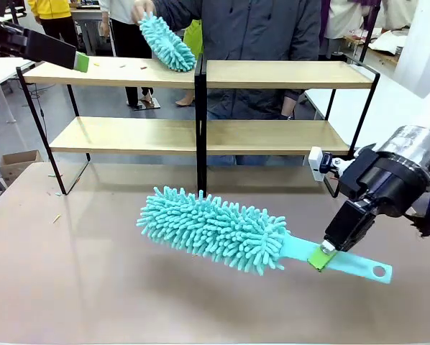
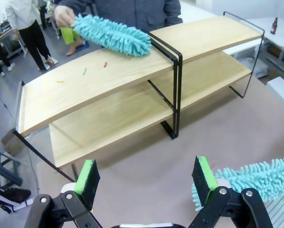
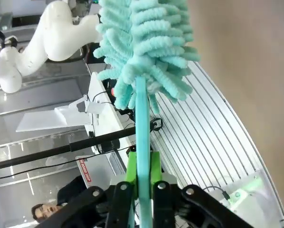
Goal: Clean the shelves.
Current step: Clean another randomly selected level of the Shelf with the Duster, then place the Duster on the table.
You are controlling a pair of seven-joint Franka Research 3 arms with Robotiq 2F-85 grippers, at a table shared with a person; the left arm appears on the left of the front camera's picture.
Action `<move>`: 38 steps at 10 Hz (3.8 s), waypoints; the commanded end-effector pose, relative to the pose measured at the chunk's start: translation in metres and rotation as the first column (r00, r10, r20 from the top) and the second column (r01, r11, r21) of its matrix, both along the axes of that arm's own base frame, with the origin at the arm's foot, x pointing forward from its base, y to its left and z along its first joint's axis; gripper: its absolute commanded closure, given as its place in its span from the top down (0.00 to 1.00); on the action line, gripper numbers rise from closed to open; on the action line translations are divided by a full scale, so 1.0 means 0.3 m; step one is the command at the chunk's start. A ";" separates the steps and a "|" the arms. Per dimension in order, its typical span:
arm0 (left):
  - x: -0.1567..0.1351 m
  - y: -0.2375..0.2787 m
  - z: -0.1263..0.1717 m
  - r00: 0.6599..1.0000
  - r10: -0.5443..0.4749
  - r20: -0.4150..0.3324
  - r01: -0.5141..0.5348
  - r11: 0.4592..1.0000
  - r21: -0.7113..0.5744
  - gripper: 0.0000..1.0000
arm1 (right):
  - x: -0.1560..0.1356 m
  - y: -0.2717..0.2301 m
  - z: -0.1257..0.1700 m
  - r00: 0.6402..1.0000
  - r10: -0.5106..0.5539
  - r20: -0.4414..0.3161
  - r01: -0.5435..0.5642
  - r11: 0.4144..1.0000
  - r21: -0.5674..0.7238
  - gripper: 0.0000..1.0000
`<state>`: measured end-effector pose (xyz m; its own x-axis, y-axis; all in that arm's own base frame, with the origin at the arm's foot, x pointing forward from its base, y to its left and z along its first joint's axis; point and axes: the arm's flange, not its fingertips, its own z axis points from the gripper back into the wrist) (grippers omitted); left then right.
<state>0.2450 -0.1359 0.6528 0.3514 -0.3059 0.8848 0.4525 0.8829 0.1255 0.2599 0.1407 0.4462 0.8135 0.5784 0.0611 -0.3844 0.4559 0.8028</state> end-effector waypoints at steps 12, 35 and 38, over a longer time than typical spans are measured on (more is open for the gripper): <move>-0.004 0.004 -0.006 1.000 -0.002 0.001 0.002 1.000 -0.001 1.00 | -0.347 -1.028 0.073 0.456 -0.873 0.175 0.053 0.222 0.974 0.12; 0.063 -0.022 -0.067 0.797 -0.357 -0.488 0.243 0.928 -0.283 1.00 | -0.251 -0.737 0.198 0.738 -0.150 0.658 -0.122 0.929 0.349 0.12; 0.069 0.343 -0.539 0.624 -0.426 -0.655 -0.142 0.762 -0.632 1.00 | -0.070 -0.532 0.007 0.674 0.120 0.729 -0.267 0.959 0.090 0.12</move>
<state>0.2856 -0.0866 0.5507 0.8174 -0.1335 0.5603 0.5245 0.5747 -0.6282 0.2266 -0.0327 0.5009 0.5135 0.4954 0.7006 -0.8505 0.1853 0.4923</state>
